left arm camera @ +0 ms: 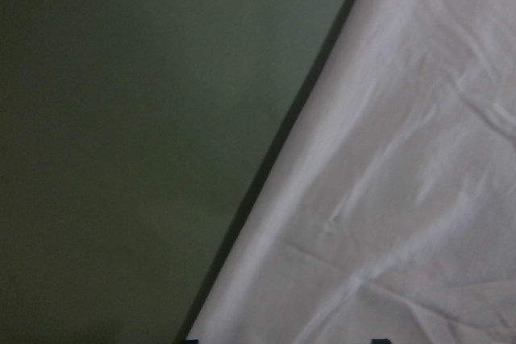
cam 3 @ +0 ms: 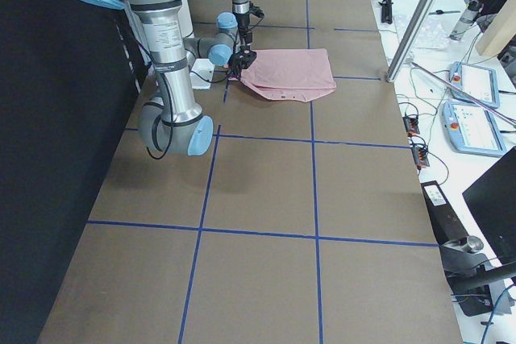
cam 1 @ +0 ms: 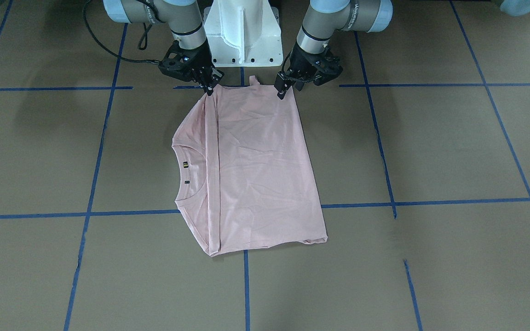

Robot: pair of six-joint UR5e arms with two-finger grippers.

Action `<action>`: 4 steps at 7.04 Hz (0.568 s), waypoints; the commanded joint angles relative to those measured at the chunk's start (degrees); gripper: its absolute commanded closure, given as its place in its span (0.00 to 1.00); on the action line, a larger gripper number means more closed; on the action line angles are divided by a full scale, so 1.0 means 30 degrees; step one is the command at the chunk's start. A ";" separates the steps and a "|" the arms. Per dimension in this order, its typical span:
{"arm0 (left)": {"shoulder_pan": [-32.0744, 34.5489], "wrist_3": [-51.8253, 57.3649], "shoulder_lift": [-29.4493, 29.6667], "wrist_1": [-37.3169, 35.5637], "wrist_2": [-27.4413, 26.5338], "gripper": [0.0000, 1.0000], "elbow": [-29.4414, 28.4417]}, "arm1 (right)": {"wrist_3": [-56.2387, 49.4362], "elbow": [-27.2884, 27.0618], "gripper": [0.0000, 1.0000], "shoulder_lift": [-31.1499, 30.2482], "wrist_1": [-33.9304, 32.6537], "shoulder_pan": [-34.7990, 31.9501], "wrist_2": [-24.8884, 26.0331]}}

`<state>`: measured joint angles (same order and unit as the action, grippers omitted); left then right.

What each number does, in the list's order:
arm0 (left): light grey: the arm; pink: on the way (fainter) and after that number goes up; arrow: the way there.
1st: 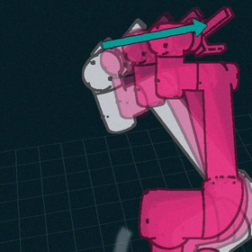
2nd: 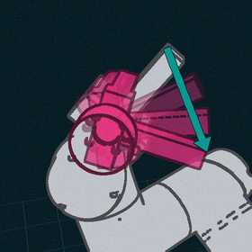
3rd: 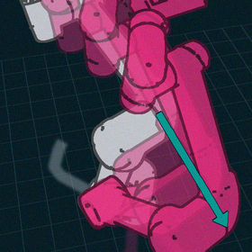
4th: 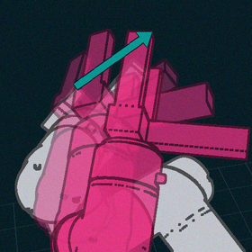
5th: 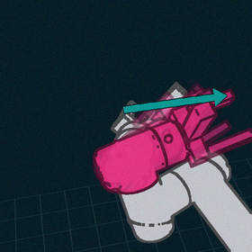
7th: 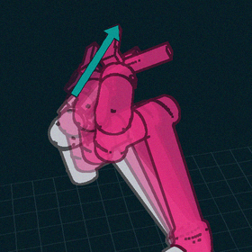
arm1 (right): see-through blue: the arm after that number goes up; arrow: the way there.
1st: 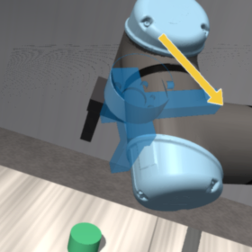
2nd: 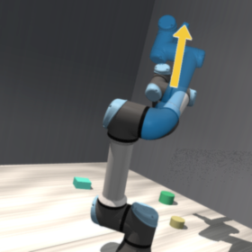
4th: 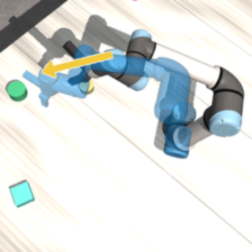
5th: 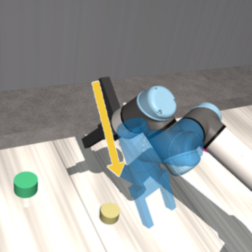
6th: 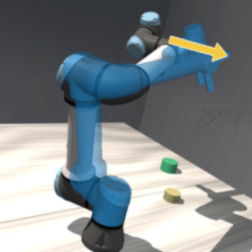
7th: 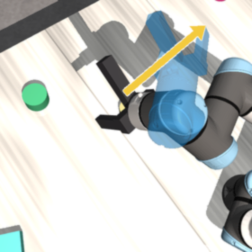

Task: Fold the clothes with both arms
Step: 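Lower the left gripper to the other near corner beside the right gripper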

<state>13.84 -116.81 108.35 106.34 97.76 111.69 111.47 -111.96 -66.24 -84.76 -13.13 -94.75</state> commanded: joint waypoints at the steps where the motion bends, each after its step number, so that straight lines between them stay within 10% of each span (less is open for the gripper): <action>1: -0.0775 -0.0262 -0.0023 -0.0667 -0.0008 0.26 -0.0109 | -0.0038 -0.0005 1.00 0.0021 -0.0019 -0.0106 0.0000; 4: -0.1097 -0.0233 0.0096 -0.0671 -0.0066 0.35 -0.0226 | -0.0068 -0.0034 1.00 0.0021 0.0010 -0.0165 -0.0029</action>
<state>11.03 -117.57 108.53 104.38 97.63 111.16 111.28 -112.00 -66.21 -84.73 -13.52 -94.77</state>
